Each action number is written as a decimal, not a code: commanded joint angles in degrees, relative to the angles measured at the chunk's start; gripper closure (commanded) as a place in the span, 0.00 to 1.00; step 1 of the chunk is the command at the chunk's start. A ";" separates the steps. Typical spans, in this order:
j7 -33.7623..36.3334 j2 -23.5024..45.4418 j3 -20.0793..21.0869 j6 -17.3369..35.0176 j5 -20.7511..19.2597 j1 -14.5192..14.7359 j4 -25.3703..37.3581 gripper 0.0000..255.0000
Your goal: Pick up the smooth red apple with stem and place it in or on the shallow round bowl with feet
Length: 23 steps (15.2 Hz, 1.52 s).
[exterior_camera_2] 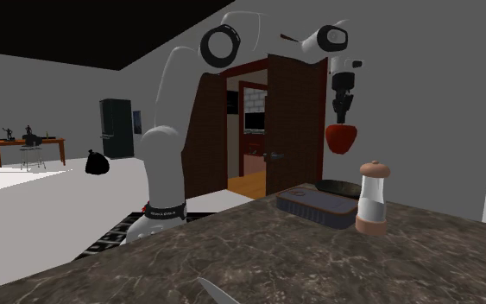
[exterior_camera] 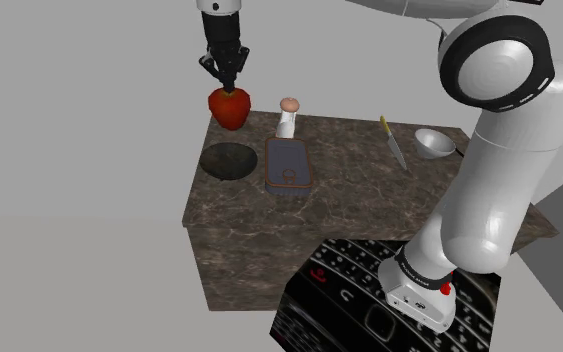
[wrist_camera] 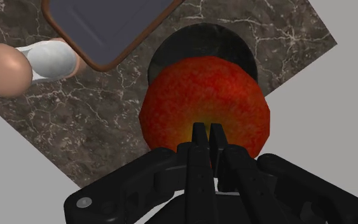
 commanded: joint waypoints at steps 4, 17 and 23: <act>0.22 -0.82 -0.03 4.24 0.08 -0.18 -5.02 1.00; 0.89 -0.97 -0.13 14.30 -0.05 -0.42 -15.25 1.00; 1.18 -0.41 -0.17 17.99 -0.20 -0.46 -18.39 1.00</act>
